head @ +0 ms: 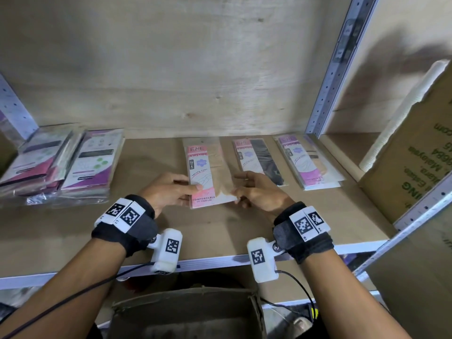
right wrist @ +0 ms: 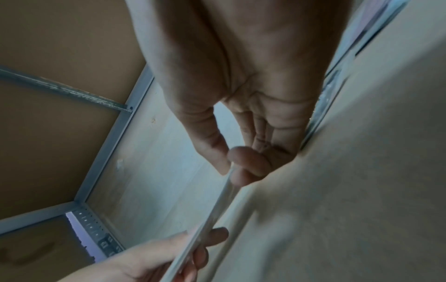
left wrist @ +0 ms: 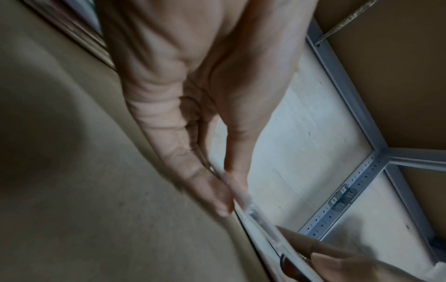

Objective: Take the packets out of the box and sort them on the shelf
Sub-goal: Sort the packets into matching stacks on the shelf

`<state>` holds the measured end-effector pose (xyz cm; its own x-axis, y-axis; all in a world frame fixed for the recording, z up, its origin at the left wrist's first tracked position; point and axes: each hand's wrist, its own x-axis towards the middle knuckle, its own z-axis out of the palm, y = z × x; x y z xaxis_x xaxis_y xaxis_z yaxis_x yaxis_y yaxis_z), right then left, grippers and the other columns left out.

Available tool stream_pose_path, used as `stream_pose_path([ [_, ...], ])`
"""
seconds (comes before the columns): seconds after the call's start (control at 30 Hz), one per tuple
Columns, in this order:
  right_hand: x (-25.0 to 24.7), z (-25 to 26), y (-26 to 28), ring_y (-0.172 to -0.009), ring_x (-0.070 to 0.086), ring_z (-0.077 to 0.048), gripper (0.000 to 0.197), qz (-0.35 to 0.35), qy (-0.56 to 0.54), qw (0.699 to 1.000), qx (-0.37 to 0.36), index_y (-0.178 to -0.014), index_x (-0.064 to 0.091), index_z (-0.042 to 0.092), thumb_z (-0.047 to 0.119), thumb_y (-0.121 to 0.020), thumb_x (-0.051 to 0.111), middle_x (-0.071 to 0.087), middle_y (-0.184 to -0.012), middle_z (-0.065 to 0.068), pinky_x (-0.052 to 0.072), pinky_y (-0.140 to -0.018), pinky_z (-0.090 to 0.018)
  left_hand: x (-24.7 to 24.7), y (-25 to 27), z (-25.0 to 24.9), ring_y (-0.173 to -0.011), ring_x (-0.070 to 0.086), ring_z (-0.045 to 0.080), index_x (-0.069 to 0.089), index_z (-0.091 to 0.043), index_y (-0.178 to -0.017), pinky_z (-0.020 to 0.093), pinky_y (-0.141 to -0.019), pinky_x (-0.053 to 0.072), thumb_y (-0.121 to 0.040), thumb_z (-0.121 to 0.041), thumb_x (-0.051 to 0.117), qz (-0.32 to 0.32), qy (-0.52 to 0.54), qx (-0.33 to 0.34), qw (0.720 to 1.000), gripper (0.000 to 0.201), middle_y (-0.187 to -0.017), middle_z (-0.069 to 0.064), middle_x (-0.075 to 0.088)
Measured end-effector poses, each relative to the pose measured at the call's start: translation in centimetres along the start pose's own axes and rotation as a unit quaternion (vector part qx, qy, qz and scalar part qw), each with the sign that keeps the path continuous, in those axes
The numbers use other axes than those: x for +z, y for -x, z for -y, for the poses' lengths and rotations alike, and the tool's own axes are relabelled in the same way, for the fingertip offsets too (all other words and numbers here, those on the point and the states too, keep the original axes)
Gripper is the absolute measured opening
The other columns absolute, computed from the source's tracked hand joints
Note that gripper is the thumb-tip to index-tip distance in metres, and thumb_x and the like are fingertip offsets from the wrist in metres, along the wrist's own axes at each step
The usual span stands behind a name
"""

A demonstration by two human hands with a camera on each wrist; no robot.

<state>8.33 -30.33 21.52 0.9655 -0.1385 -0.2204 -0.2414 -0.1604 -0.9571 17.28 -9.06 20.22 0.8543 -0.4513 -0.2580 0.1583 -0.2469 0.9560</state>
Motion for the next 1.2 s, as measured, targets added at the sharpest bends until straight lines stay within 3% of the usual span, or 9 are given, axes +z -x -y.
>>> stream_pose_path([
  [0.13,0.8,0.5,-0.9,-0.072,0.057,-0.029,0.047,0.01,0.027,1.0,0.002,-0.135,0.048,-0.001,-0.003,-0.091,0.062,0.065,-0.1,-0.032,0.049,-0.061,-0.027,-0.7,-0.5,-0.1,-0.068,0.076,0.015,0.069,0.003,-0.111,0.022,-0.055,0.058,-0.084,-0.005,0.075,-0.045,-0.004,-0.021,0.999,0.029,-0.096,0.015,0.077],
  [0.27,1.7,0.5,-1.7,-0.067,0.06,-0.016,0.036,0.01,0.067,0.998,0.009,-0.127,0.055,0.003,0.007,-0.093,0.063,0.065,-0.083,-0.007,0.051,-0.059,-0.023,-1.5,-1.0,-0.4,-0.071,0.076,0.021,0.065,0.005,-0.118,0.027,-0.057,0.062,-0.081,-0.006,0.079,-0.086,-0.014,-0.022,0.996,0.041,-0.103,0.021,0.074],
  [0.4,1.8,0.4,-2.3,-0.095,0.061,-0.02,0.039,-0.009,0.145,0.989,0.003,-0.128,0.057,0.01,0.024,-0.092,0.064,0.065,-0.098,-0.001,0.052,-0.094,-0.038,-2.2,-1.0,-0.5,-0.074,0.073,0.022,0.058,0.0,-0.129,0.028,-0.06,0.062,-0.076,-0.017,0.086,-0.124,-0.068,-0.029,0.99,0.062,-0.105,0.016,0.07],
  [0.47,1.9,0.4,-2.4,-0.101,0.061,-0.021,0.043,-0.01,0.151,0.988,0.001,-0.13,0.056,0.01,0.026,-0.092,0.065,0.066,-0.103,-0.002,0.049,-0.101,-0.041,-2.6,-1.0,-0.6,-0.078,0.073,0.022,0.06,-0.003,-0.128,0.031,-0.066,0.063,-0.074,-0.022,0.087,-0.133,-0.112,-0.028,0.984,0.064,-0.105,0.013,0.069],
  [0.53,2.1,0.6,-2.4,-0.102,0.062,-0.021,0.045,-0.007,0.142,0.99,-0.001,-0.133,0.054,0.009,0.024,-0.092,0.065,0.068,-0.107,-0.004,0.048,-0.103,-0.041,-2.7,-0.9,-0.7,-0.077,0.074,0.019,0.064,-0.009,-0.12,0.03,-0.067,0.062,-0.075,-0.022,0.087,-0.118,-0.124,-0.028,0.985,0.053,-0.101,0.01,0.071],
  [0.63,2.4,0.6,-2.4,-0.099,0.065,-0.021,0.046,-0.002,0.128,0.992,-0.007,-0.135,0.052,0.01,0.021,-0.092,0.064,0.07,-0.109,-0.011,0.048,-0.103,-0.043,-2.3,-0.7,-0.7,-0.062,0.074,0.008,0.069,-0.016,-0.09,0.019,-0.056,0.058,-0.08,-0.015,0.082,-0.067,-0.088,-0.026,0.994,0.016,-0.08,0.002,0.077],
  [0.7,2.6,0.6,-2.3,-0.09,0.063,-0.018,0.045,-0.005,0.122,0.992,-0.014,-0.135,0.052,0.01,0.02,-0.093,0.064,0.071,-0.104,-0.011,0.049,-0.101,-0.043,-2.1,-0.8,-0.6,-0.06,0.072,0.004,0.069,-0.02,-0.085,0.016,-0.054,0.056,-0.082,-0.013,0.08,-0.057,-0.073,-0.021,0.995,0.013,-0.069,-0.005,0.076],
  [0.9,2.3,0.6,-2.5,-0.084,0.063,-0.014,0.044,-0.013,0.116,0.993,-0.02,-0.135,0.053,0.012,0.02,-0.093,0.064,0.07,-0.104,-0.005,0.052,-0.097,-0.04,-2.3,-1.6,-0.5,-0.079,0.072,0.014,0.068,-0.008,-0.114,0.021,-0.066,0.06,-0.081,-0.016,0.081,-0.058,-0.049,-0.024,0.997,0.036,-0.102,0.01,0.075],
  [1.2,2.1,0.2,-2.8,-0.1,0.062,-0.021,0.044,-0.026,0.129,0.991,-0.021,-0.133,0.054,0.016,0.023,-0.091,0.065,0.065,-0.097,0.001,0.049,-0.101,-0.047,-1.8,-2.1,-0.7,-0.083,0.073,0.014,0.066,-0.005,-0.121,0.02,-0.071,0.061,-0.084,-0.013,0.078,-0.035,-0.046,-0.009,0.998,0.04,-0.108,0.012,0.074],
])
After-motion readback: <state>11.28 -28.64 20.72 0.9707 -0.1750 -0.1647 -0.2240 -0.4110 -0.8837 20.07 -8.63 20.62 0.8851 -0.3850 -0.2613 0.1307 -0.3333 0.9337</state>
